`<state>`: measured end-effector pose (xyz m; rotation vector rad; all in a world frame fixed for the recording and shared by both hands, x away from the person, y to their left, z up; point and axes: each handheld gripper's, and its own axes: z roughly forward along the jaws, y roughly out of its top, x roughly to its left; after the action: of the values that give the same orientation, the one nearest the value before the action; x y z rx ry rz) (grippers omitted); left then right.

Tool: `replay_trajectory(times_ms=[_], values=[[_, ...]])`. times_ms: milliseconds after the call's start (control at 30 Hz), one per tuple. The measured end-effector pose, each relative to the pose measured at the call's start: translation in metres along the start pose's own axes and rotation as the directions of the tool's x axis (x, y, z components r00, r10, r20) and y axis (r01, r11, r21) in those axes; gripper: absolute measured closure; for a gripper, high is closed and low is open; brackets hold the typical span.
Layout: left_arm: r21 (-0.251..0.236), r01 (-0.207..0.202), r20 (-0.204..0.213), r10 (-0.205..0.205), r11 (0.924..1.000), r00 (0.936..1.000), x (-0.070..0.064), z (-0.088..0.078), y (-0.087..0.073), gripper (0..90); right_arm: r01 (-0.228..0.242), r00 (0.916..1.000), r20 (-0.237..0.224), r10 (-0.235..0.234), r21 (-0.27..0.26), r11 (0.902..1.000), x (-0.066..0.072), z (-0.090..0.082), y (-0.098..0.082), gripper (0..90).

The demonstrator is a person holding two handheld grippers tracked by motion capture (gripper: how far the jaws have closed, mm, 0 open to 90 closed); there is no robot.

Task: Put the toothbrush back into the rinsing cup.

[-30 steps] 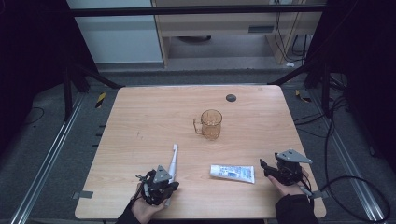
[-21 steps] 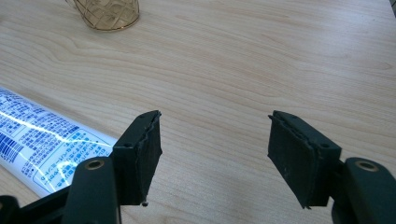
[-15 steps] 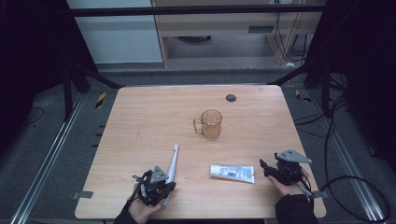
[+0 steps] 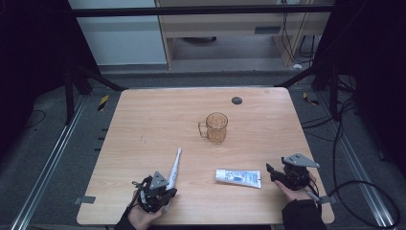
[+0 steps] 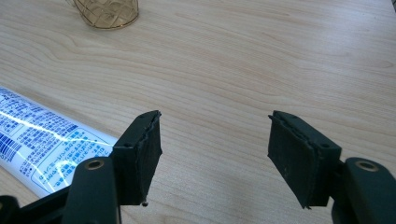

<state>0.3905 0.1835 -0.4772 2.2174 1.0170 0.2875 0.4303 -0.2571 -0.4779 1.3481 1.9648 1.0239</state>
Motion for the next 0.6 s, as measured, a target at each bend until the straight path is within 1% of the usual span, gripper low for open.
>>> replay_trajectory(times_ms=[200, 267, 367, 400, 600], values=[[-0.004, 0.011, -0.006, -0.011, 0.9999, 0.9999, 0.004, -0.005, -0.003, 89.7, 0.003, 1.0000, 0.002, -0.003, 0.002, 1.0000, 0.000, 0.000, 0.000, 34.5], [-0.011, 0.021, -0.009, -0.021, 0.9997, 0.9997, 0.006, -0.006, -0.004, 89.6, 0.003, 1.0000, 0.003, -0.003, 0.004, 1.0000, 0.000, 0.001, 0.000, 34.5], [-0.007, 0.027, -0.013, -0.027, 0.9996, 0.9996, 0.009, -0.008, -0.005, 89.6, 0.003, 1.0000, 0.003, -0.003, 0.005, 1.0000, 0.000, 0.001, 0.000, 34.5], [-0.011, 0.033, -0.017, -0.034, 0.9994, 0.9993, 0.009, -0.008, -0.006, 89.7, 0.003, 1.0000, 0.003, -0.003, 0.005, 1.0000, 0.000, 0.001, 0.000, 34.5], [-0.006, 0.045, -0.036, -0.045, 0.9990, 0.9983, 0.015, -0.010, -0.008, 89.7, 0.003, 1.0000, 0.002, -0.003, 0.006, 1.0000, 0.000, 0.001, 0.000, 34.4]])
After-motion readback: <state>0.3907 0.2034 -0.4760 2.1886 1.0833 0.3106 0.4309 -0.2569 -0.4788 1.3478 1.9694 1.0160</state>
